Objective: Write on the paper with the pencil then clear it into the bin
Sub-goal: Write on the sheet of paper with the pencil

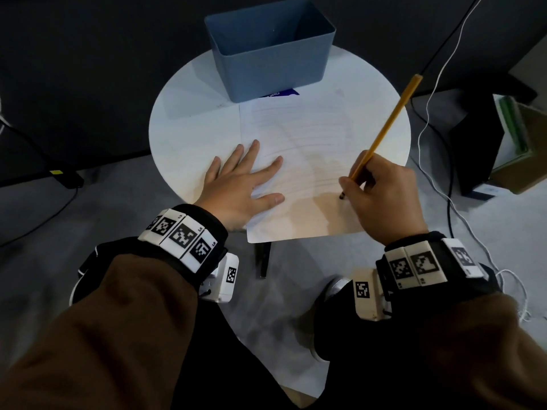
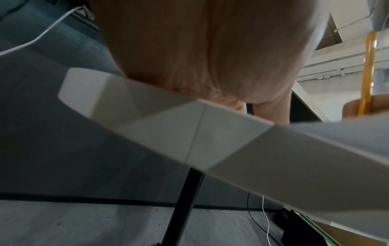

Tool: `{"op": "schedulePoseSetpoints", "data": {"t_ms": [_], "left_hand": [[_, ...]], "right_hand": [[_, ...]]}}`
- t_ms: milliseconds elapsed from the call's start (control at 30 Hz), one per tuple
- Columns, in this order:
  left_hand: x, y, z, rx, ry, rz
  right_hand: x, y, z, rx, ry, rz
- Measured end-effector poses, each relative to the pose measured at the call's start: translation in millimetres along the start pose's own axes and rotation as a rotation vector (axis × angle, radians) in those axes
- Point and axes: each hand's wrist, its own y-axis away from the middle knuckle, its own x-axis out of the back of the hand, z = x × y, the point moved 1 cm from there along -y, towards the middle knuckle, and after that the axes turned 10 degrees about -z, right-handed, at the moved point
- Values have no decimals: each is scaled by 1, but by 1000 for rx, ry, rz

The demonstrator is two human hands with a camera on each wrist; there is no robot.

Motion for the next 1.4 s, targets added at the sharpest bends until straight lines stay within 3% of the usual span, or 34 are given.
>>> {"op": "schedulePoseSetpoints", "data": {"t_ms": [100, 367, 633, 900, 1133, 1300, 1400], "left_hand": [[0, 0, 0, 6, -8, -3], [0, 0, 0, 6, -10, -9], [1, 0, 1, 10, -2, -9], [0, 0, 0, 15, -9, -13], [1, 0, 0, 11, -9, -12], [1, -1, 0, 6, 2, -15], [2, 1, 0, 4, 14, -14]], "right_hand": [[10, 1, 8, -51, 10, 39], [0, 0, 1, -12, -10, 13], [22, 1, 17, -83, -11, 109], [10, 3, 12, -43, -11, 15], [19, 3, 15, -80, 10, 82], [12, 5, 10, -34, 17, 22], [18, 5, 18, -63, 79, 59]]}}
